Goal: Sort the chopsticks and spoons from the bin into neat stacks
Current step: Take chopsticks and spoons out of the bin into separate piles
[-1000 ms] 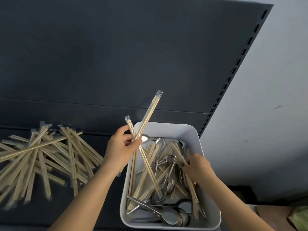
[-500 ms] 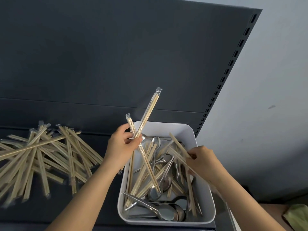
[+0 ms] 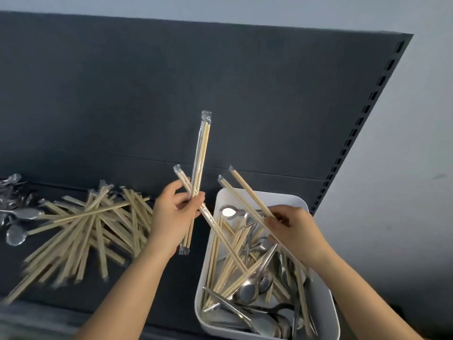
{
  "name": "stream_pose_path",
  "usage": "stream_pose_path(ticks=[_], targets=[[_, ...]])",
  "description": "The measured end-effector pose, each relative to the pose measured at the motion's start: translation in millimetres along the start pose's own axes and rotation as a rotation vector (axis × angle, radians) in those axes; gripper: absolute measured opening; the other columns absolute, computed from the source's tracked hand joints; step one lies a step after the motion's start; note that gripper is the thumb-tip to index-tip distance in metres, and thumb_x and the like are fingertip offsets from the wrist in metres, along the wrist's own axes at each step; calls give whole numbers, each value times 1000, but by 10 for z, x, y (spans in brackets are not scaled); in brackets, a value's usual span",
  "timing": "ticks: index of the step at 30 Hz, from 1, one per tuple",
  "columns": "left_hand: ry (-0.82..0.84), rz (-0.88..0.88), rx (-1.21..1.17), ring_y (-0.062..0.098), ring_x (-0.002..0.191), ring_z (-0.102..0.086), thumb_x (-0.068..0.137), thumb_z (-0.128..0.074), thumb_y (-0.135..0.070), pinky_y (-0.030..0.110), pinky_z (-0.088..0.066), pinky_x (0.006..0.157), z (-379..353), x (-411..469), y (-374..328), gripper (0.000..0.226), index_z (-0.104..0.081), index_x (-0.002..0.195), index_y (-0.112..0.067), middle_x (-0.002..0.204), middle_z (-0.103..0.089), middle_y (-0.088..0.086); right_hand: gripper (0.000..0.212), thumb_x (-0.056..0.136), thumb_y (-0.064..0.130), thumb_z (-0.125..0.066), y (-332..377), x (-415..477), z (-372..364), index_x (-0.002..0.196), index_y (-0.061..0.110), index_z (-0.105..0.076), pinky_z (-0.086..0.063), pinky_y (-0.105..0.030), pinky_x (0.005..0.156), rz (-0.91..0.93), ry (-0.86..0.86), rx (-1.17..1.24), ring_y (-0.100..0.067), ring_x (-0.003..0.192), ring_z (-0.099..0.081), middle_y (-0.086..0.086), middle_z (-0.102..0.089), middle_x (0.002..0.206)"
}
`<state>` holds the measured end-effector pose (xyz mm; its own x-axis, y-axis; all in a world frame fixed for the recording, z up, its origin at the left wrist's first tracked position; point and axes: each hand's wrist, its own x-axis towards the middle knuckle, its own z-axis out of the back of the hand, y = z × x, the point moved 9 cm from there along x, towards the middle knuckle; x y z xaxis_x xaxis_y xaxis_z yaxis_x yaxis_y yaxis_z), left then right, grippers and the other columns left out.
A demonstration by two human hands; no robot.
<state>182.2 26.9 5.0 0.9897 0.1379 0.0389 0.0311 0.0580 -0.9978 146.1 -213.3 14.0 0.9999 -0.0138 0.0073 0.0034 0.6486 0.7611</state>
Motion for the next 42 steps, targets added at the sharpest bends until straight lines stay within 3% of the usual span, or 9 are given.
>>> stream_pose_path(ticks=[3, 8, 12, 15, 17, 22, 30, 38, 42], targets=[[-115, -7, 23, 8, 87, -69, 83, -70, -19, 19, -56, 68, 369, -19, -96, 56, -46, 134, -18, 101, -69, -4, 25, 92, 16, -55, 200, 120, -161, 75, 31, -64, -55, -30, 63, 68, 39, 51, -14, 58, -62, 5, -62, 61], [-290, 2, 72, 4, 81, -67, 82, -70, -19, 16, -54, 63, 1026, -135, -136, 55, -46, 132, -20, 95, -64, -11, 22, 92, 13, -56, 644, 331, -536, 76, 24, -64, -47, -17, 56, 191, 159, 89, -2, 53, -60, 4, -58, 63], [-355, 36, 94, 1, 78, -66, 84, -69, -16, 11, -51, 56, 1523, -179, 14, 44, -49, 122, -25, 100, -66, -3, 14, 93, 15, -55, 915, 472, -923, 90, 22, -67, -56, -28, 60, 211, 240, 93, -5, 57, -66, 3, -64, 67], [-372, 103, 119, 9, 83, -65, 86, -66, -12, 11, -50, 53, 1895, -113, 226, 44, -50, 127, -13, 102, -66, 1, 14, 93, 16, -55, 1131, 560, -1245, 90, 26, -65, -48, -12, 56, 245, 272, 51, -1, 54, -65, 7, -65, 66], [-353, 150, 160, 12, 85, -65, 85, -67, -12, 15, -52, 54, 2107, -16, 406, 48, -49, 129, -9, 106, -65, 6, 14, 93, 15, -54, 1240, 621, -1469, 93, 21, -66, -46, -10, 55, 234, 296, 22, -2, 56, -65, 4, -66, 69], [-215, 167, 329, 0, 80, -55, 84, -69, -11, 11, -39, 57, 2382, 358, 687, 48, -50, 127, -14, 91, -56, -9, 16, 90, 15, -54, 1388, 828, -2054, 93, 15, -69, -52, -37, 69, 183, 301, -112, -22, 72, -64, -6, -67, 76], [79, 199, 568, -2, 78, -56, 80, -73, -18, 15, -42, 64, 2415, 976, 1073, 62, -45, 135, -19, 93, -60, -12, 21, 90, 17, -48, 1330, 1150, -2877, 98, 21, -67, -52, -37, 74, 20, 216, -246, -22, 80, -61, 0, -66, 87], [218, 102, 737, 15, 114, -56, 73, -77, -31, 31, -47, 96, 2032, 1202, 1175, 89, -28, 146, -22, 138, -48, -1, 17, 90, 16, -49, 1081, 1118, -2848, 98, 23, -62, -47, -32, 75, -85, 148, -347, -26, 96, -61, -2, -65, 102], [244, -75, 868, 19, 129, -42, 76, -75, -34, 33, -36, 105, 1832, 1193, 1017, 74, -40, 141, -21, 143, -42, 0, 39, 93, 18, -53, 1055, 1033, -2552, 132, 16, -53, -45, -32, 96, -49, 91, -325, -22, 118, -53, -4, -54, 132]])
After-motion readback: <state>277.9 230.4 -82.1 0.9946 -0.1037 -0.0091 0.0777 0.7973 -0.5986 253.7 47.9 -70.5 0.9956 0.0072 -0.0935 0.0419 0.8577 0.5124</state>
